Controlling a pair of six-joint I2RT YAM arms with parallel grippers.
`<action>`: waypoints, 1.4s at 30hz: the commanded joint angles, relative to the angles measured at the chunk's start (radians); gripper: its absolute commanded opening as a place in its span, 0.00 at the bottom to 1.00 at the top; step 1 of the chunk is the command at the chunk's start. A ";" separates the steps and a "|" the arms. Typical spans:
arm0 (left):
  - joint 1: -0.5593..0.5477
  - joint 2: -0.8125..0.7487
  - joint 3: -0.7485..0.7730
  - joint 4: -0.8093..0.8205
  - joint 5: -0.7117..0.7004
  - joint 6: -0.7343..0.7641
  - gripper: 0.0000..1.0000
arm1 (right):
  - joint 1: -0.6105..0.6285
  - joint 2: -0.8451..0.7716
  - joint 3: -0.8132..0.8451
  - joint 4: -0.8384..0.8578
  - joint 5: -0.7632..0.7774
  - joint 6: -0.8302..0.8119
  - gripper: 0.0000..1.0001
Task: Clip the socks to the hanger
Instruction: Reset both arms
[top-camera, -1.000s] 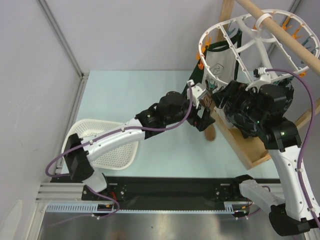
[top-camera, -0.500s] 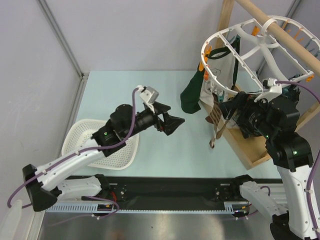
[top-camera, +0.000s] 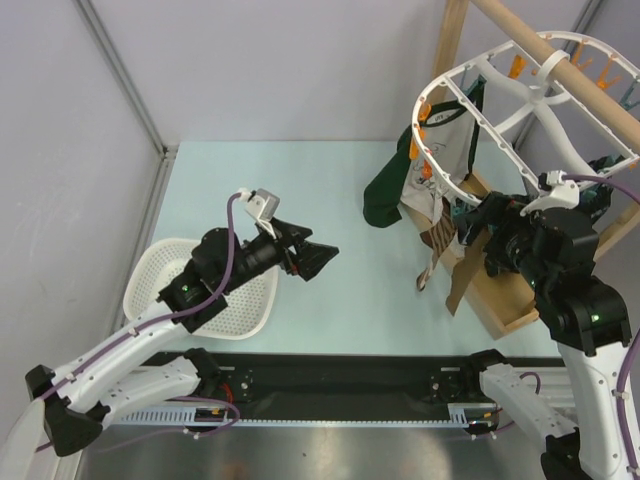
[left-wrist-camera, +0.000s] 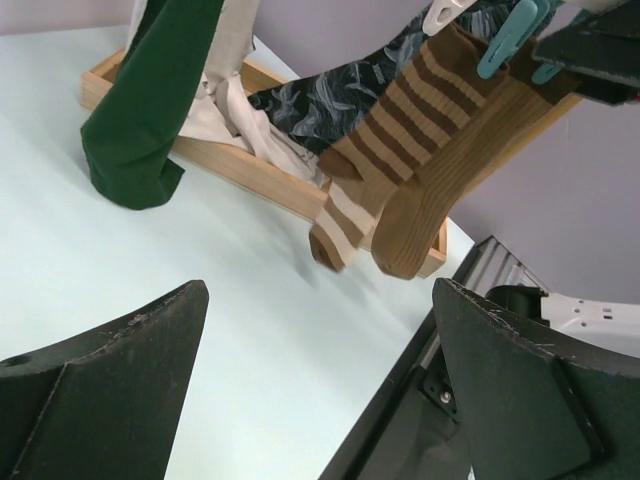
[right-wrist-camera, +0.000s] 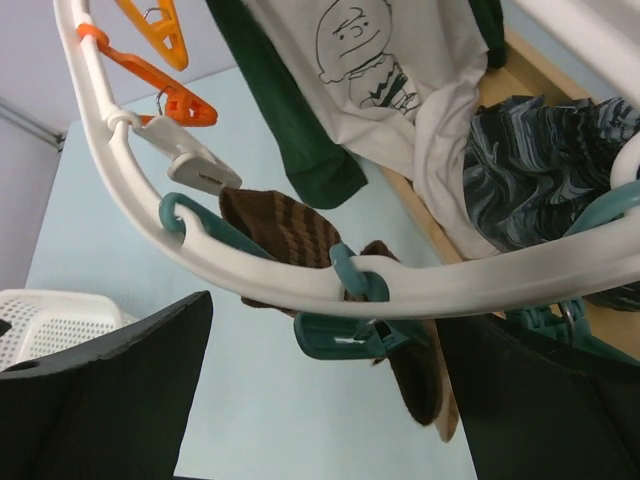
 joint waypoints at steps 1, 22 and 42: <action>0.005 -0.010 -0.016 0.032 0.049 -0.034 1.00 | 0.004 0.010 0.039 0.009 0.077 -0.011 1.00; 0.027 0.014 -0.089 0.075 0.135 -0.062 0.99 | 0.005 0.355 0.348 -0.331 0.028 -0.153 1.00; 0.103 -0.131 -0.267 0.192 0.148 -0.128 1.00 | 0.005 -0.214 -0.423 0.350 -0.453 0.080 1.00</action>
